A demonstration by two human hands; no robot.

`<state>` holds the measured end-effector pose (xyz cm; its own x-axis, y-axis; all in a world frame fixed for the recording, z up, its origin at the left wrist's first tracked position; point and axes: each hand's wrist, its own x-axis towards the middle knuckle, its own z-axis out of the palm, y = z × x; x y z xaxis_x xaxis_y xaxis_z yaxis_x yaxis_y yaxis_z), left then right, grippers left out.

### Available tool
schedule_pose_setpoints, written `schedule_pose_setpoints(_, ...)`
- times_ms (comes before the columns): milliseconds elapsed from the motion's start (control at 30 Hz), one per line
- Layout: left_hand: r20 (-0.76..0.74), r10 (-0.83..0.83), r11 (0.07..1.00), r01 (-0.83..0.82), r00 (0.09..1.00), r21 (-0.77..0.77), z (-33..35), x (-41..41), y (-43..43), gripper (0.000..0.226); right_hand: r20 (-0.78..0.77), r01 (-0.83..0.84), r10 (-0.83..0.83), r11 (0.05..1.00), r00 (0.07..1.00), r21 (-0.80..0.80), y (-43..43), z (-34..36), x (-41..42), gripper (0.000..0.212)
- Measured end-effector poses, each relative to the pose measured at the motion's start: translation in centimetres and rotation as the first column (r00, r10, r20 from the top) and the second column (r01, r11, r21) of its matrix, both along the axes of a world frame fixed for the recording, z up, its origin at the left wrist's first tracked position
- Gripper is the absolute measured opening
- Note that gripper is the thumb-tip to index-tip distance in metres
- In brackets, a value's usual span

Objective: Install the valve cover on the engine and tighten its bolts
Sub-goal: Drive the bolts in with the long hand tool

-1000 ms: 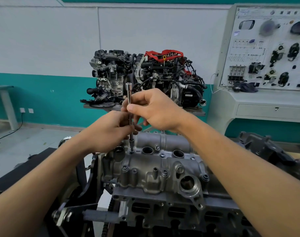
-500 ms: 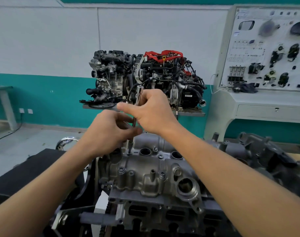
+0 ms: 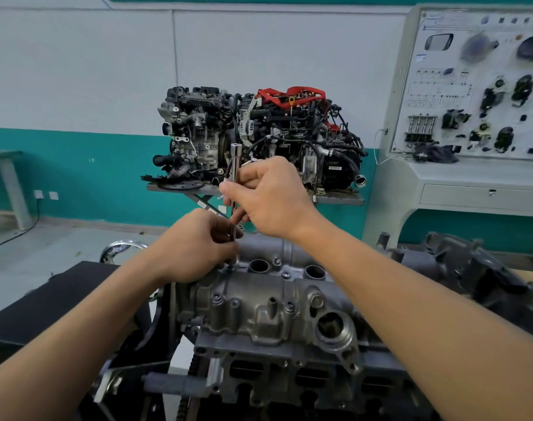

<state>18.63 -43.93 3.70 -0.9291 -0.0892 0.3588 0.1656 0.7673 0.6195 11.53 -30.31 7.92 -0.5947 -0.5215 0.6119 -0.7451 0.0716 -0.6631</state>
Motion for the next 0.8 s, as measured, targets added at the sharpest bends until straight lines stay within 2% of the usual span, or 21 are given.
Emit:
schedule_pose_setpoints(133, -0.03, 0.066, 0.995, -0.068, 0.997, -0.075, 0.2, 0.1, -0.1, 0.02, -0.108, 0.113, -0.12, 0.991, 0.987, -0.067, -1.1, -0.5, 0.3, 0.033)
schedule_pose_setpoints(267, -0.033, 0.068, 0.996, -0.07, 0.997, -0.055, 0.2, 0.4, 0.1, 0.016, -0.076, 0.076, -0.08, 0.996, 0.994, -0.051, -0.8, -0.4, 0.6, 0.032)
schedule_pose_setpoints(400, -0.159, 0.04, 0.992, -0.02, 0.987, 0.122, 1.8, 1.1, 0.8, 0.012, 0.078, -0.012, 0.028, 0.979, 0.997, -0.201, 1.1, 2.2, 0.9, 0.023)
schedule_pose_setpoints(467, -0.199, -0.029, 0.995, 0.048, 0.98, 0.092, 3.4, 1.5, 2.4, 0.015, 0.141, -0.018, 0.059, 0.961, 0.988, -0.275, 3.1, 3.7, 1.0, 0.022)
schedule_pose_setpoints(567, -0.159, -0.149, 0.988, 0.153, 0.976, 0.01, 5.3, 1.9, 5.7, 0.012, 0.234, 0.005, 0.069, 0.953, 0.97, -0.303, 6.7, 3.6, 1.7, 0.023)
schedule_pose_setpoints(633, -0.115, -0.249, 0.967, 0.253, 0.962, 0.027, 6.0, 1.6, 9.4, 0.013, 0.334, 0.058, 0.065, 0.936, 0.94, -0.346, 10.4, 2.5, 2.2, 0.024)
schedule_pose_setpoints(700, -0.049, -0.374, 0.912, 0.377, 0.926, 0.159, 6.2, 1.1, 14.0, 0.019, 0.385, 0.144, 0.01, 0.918, 0.923, -0.369, 15.3, 1.7, 2.9, 0.021)
schedule_pose_setpoints(800, 0.036, -0.571, 0.718, 0.477, 0.82, 0.507, 5.6, 0.9, 21.9, 0.04, 0.355, 0.3, -0.207, 0.925, 0.912, -0.234, 24.4, 1.4, 4.8, 0.025)
